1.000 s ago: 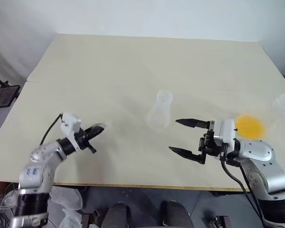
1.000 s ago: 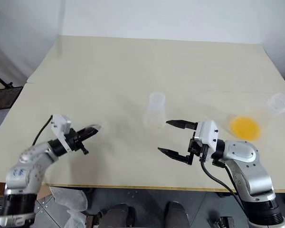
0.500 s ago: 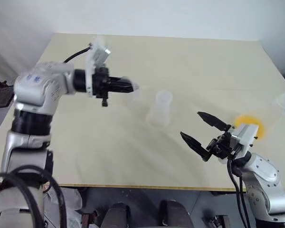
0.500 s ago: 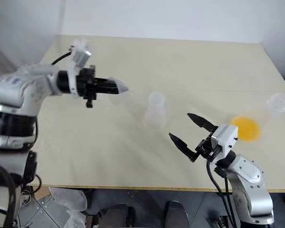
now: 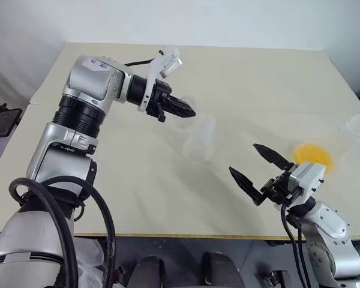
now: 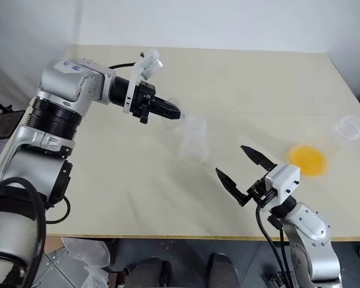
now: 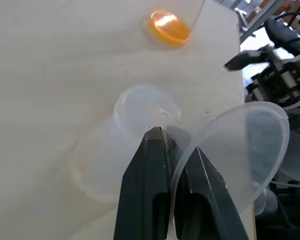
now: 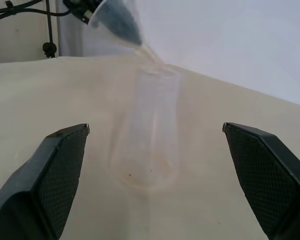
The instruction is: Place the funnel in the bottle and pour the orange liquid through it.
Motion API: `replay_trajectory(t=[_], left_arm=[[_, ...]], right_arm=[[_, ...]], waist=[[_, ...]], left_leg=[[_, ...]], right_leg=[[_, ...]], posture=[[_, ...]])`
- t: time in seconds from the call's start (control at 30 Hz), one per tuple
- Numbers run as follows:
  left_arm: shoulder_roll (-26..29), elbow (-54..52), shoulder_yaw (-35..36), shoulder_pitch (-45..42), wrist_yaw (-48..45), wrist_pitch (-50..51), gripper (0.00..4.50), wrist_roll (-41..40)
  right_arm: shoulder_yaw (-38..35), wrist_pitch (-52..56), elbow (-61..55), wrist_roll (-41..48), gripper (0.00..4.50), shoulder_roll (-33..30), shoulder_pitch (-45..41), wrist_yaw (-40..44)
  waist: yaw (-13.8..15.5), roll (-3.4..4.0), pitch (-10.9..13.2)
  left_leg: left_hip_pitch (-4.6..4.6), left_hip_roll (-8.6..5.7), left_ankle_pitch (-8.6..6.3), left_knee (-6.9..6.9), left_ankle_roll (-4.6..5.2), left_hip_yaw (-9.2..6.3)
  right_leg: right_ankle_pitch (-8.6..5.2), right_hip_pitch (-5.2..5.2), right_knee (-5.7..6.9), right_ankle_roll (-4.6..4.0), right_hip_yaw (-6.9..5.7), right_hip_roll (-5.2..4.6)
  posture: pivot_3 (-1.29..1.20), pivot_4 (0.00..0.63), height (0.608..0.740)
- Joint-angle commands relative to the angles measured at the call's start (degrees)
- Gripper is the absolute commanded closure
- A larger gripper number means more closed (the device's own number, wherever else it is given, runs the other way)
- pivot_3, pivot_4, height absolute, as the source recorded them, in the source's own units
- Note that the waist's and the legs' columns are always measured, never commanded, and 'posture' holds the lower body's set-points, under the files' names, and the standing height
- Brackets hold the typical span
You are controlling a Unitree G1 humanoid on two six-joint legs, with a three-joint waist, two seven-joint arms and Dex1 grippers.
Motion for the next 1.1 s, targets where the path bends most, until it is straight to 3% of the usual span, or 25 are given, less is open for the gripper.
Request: replay_trajectory(t=[0.03, 0.47, 0.6, 0.93, 0.97, 1.1], left_arm=[[-1.15, 0.43, 0.36, -2.49, -0.79, -0.26, 4.45, 1.5], [-7.89, 11.27, 2.05, -7.7, 2.21, -4.02, 4.45, 7.19], [-8.36, 12.22, 2.04, -8.12, 0.94, -4.84, 3.44, 7.85], [-10.22, 12.13, 4.12, -7.34, 2.24, -8.59, 0.21, 9.01], [-10.14, 11.55, 4.85, -6.89, 1.75, -9.73, 0.01, 8.54], [-8.18, 7.05, 9.53, -1.92, -1.05, -17.52, 0.01, 5.59]], right_arm=[[-0.24, -1.7, -2.72, 0.0, 0.0, 0.63, 0.42, -1.05], [0.85, -1.03, -3.91, -0.16, 0.0, 1.41, -1.03, -3.08], [1.15, -1.15, -4.3, -0.24, 0.0, 1.68, -1.23, -3.9], [2.16, -1.11, -5.03, -0.53, 0.0, 2.13, -1.1, -4.95], [2.15, -1.1, -5.04, -0.51, 0.0, 2.13, -1.06, -4.96], [1.48, -0.86, -5.29, -0.12, 0.0, 1.84, -0.74, -5.1]], waist=[[0.04, 0.0, 0.0], [0.09, -0.01, 0.0], [0.07, -0.01, 0.0], [0.09, -0.01, 0.0], [0.07, -0.01, 0.0], [-0.12, 0.0, 0.0]], left_leg=[[0.0, 0.0, 0.0, 0.0, 0.0, 0.0], [-0.01, -0.02, 0.0, 0.02, 0.0, 0.0], [-0.02, -0.02, 0.0, 0.02, 0.0, 0.0], [-0.03, -0.04, 0.0, 0.03, 0.01, -0.02], [-0.03, -0.04, 0.0, 0.03, 0.01, -0.02], [0.0, -0.01, 0.0, 0.02, 0.01, 0.0]], right_leg=[[0.0, 0.0, 0.01, 0.0, 0.01, 0.0], [0.0, 0.0, 0.0, 0.0, 0.0, -0.01], [0.0, 0.0, 0.01, 0.0, 0.0, -0.01], [0.0, 0.0, 0.01, 0.0, -0.01, -0.03], [0.0, 0.0, 0.01, 0.0, -0.01, -0.03], [0.0, 0.0, 0.02, 0.0, -0.01, -0.02]], posture=[[0.0, 0.15, 0.74], [0.0, 0.15, 0.74], [0.0, 0.15, 0.74], [0.0, 0.15, 0.74], [0.0, 0.15, 0.74], [0.0, 0.15, 0.74]])
